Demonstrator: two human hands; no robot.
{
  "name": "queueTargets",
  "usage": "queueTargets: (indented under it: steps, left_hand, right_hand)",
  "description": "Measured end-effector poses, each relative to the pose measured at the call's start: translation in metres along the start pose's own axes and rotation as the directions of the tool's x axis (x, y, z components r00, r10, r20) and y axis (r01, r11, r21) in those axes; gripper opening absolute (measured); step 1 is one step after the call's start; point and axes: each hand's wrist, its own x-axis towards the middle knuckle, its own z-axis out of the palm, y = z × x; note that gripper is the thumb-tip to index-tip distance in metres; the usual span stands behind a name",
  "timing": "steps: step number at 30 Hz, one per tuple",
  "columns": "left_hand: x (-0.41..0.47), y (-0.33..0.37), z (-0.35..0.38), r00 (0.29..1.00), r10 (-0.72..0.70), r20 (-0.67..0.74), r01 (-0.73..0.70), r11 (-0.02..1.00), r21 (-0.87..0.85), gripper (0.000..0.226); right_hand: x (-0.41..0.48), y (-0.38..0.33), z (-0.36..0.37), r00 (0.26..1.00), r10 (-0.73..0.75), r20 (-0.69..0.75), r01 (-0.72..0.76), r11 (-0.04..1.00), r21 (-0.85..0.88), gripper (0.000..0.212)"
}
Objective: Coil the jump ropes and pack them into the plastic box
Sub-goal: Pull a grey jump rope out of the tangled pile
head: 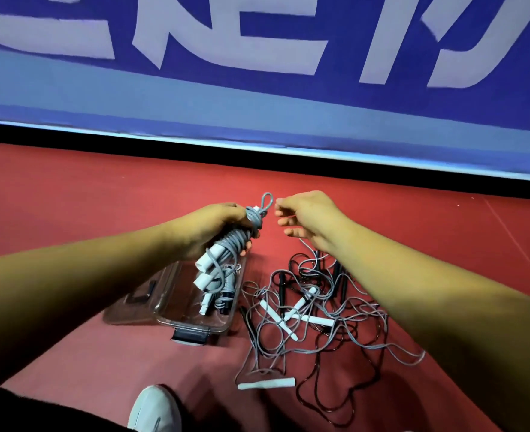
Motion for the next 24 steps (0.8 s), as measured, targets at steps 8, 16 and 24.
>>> queueTargets:
  steps: [8,16,24]
  left_hand:
    - [0.088,-0.091,-0.074,0.908,-0.021,-0.420,0.118,0.971,0.207,0.026]
    - [0.140,-0.207,-0.127,0.804,-0.039,-0.594,0.336,0.853,0.400,0.043]
    - [0.170,-0.248,-0.150,0.822,0.008,-0.570,0.348,0.785,0.513,0.041]
  right_hand:
    - [0.079,0.129,0.000,0.992,0.111,-0.065,-0.129,0.866,-0.484,0.024]
    - [0.108,0.262,0.014,0.989,0.136,-0.050,-0.135,0.732,-0.668,0.015]
    - [0.134,0.313,0.022,0.943,0.327,-0.058,-0.240,0.551,-0.800,0.011]
